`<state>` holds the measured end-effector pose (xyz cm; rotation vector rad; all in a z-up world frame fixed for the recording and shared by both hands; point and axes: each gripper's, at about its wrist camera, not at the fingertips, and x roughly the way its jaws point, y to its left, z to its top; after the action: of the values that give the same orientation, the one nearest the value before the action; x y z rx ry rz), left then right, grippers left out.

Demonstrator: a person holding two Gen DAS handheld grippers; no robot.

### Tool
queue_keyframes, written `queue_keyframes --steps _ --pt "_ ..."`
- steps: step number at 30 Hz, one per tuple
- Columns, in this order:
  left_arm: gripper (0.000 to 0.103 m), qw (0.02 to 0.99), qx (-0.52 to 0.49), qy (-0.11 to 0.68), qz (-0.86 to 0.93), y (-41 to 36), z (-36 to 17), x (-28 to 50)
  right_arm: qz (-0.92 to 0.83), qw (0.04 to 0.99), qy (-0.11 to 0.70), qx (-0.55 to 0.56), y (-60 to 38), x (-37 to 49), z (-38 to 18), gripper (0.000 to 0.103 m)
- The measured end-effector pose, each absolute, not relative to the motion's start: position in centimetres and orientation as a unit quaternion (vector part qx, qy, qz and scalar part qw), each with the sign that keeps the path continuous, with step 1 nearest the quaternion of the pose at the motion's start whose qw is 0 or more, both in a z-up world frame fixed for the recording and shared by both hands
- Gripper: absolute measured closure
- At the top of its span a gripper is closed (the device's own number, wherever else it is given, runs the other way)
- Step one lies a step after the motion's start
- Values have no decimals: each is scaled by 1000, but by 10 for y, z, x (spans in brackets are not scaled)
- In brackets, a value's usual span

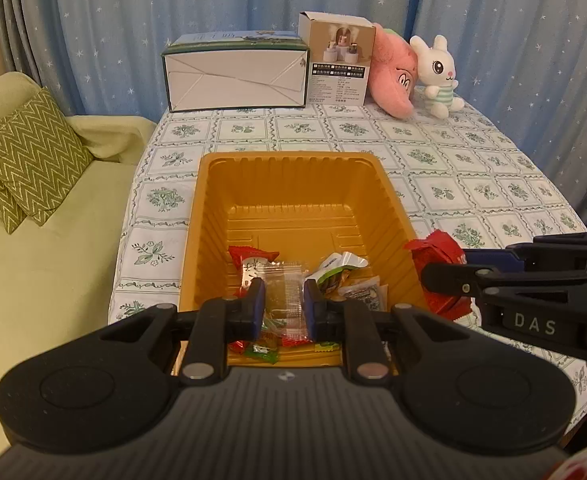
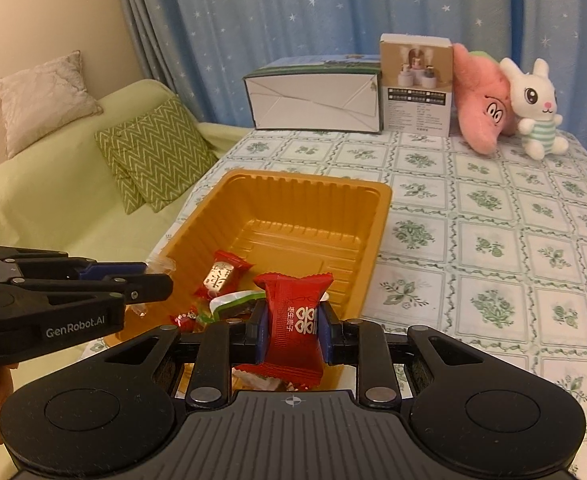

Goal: Organize snacks
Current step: 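Open both tools to drop the candies into the orange tray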

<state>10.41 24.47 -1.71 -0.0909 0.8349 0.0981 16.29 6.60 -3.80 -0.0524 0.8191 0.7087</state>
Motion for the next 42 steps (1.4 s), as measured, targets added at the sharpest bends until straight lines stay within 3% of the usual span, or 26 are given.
queue_keyframes --steps 14,42 --pt "85 908 -49 414 40 254 -30 115 336 854 397 -26 72 174 -47 77" --pt "57 908 -55 411 70 272 -31 94 351 848 398 11 90 183 -39 77"
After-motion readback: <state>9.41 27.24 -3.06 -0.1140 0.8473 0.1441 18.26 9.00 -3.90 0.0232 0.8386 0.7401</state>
